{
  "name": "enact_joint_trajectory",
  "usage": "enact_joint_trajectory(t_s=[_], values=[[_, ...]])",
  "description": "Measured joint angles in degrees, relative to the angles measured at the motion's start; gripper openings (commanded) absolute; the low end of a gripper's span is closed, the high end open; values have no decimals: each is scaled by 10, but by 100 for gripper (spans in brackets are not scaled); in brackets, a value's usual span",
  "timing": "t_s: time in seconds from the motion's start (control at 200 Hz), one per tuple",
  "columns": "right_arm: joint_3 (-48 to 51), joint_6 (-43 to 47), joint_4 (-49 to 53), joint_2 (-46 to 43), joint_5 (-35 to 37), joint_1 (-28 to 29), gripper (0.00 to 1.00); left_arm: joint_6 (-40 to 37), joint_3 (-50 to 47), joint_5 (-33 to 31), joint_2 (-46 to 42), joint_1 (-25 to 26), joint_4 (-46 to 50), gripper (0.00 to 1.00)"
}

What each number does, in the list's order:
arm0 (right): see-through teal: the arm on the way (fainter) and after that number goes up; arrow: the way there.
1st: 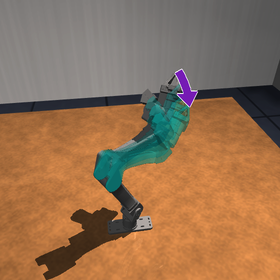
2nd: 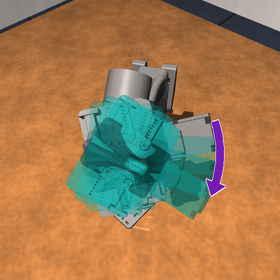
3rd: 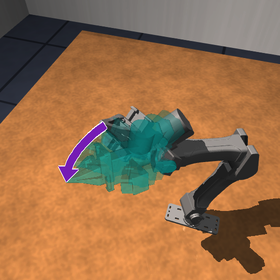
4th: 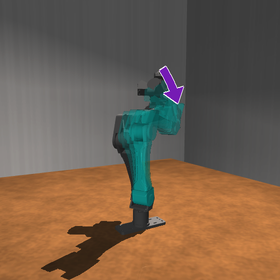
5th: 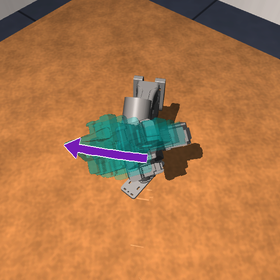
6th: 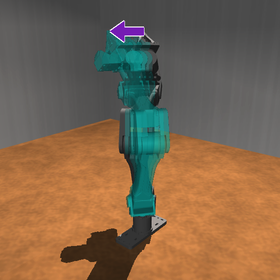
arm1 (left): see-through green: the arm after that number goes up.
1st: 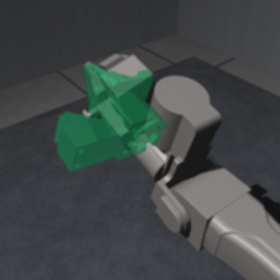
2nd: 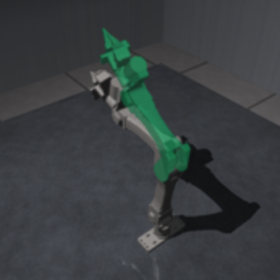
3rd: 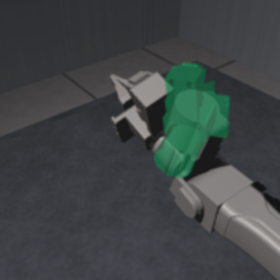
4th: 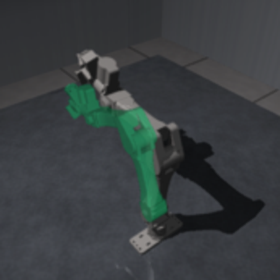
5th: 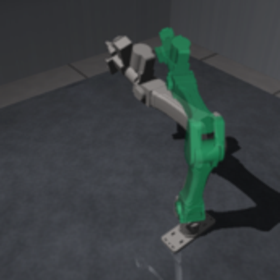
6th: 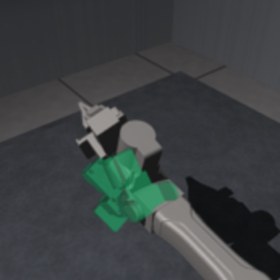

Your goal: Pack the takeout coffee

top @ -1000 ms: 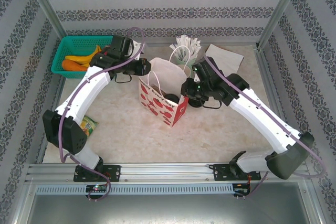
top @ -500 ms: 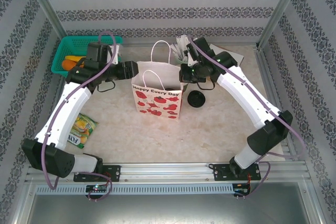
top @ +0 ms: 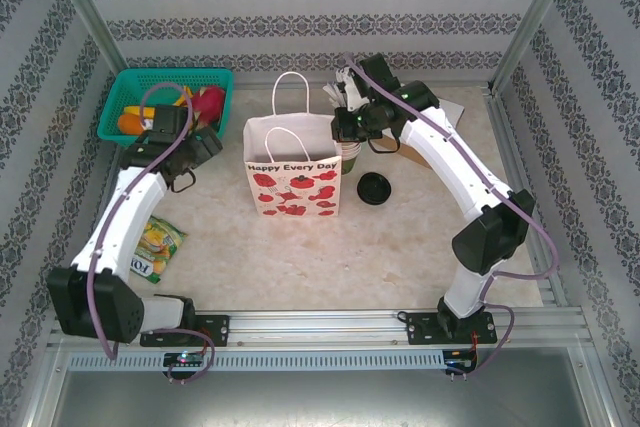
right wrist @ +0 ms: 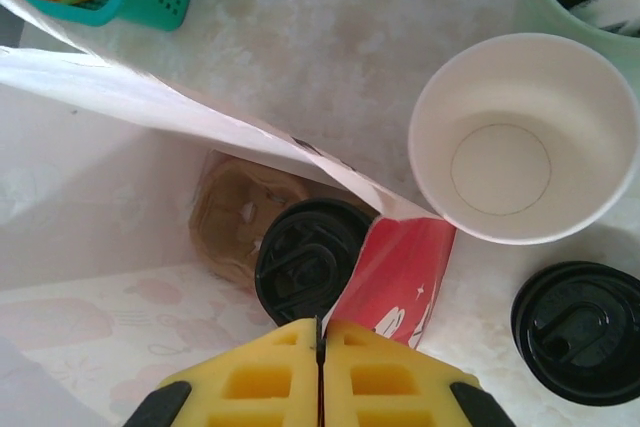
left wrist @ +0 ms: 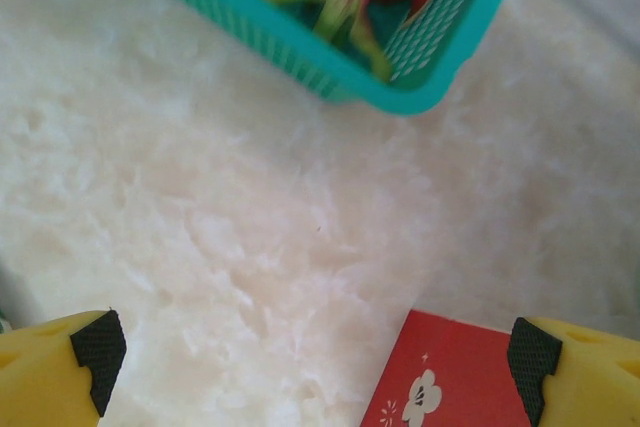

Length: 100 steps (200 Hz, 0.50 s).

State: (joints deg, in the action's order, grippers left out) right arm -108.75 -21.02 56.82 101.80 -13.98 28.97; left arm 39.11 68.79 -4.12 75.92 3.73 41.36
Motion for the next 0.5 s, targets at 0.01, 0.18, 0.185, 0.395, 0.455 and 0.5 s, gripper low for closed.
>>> enact_joint_trajectory(t_s=[0.01, 0.18, 0.185, 0.395, 0.455, 0.5], values=[[-1, 0, 0, 1, -1, 0, 10, 2, -2, 1, 4, 1, 0, 100], [-11, 8, 0, 13, -18, 0, 12, 24, -32, 26, 37, 20, -1, 100], [-11, 8, 0, 13, -18, 0, 12, 24, -33, 26, 37, 20, -1, 100], [-15, 7, 3, 15, -20, 0, 17, 40, -50, 68, 36, 41, -4, 100], [-15, 5, 6, 15, -20, 0, 20, 43, -52, 80, 36, 46, -4, 100], [-15, 2, 8, 15, -19, 0, 21, 46, -53, 86, 36, 51, -4, 100]])
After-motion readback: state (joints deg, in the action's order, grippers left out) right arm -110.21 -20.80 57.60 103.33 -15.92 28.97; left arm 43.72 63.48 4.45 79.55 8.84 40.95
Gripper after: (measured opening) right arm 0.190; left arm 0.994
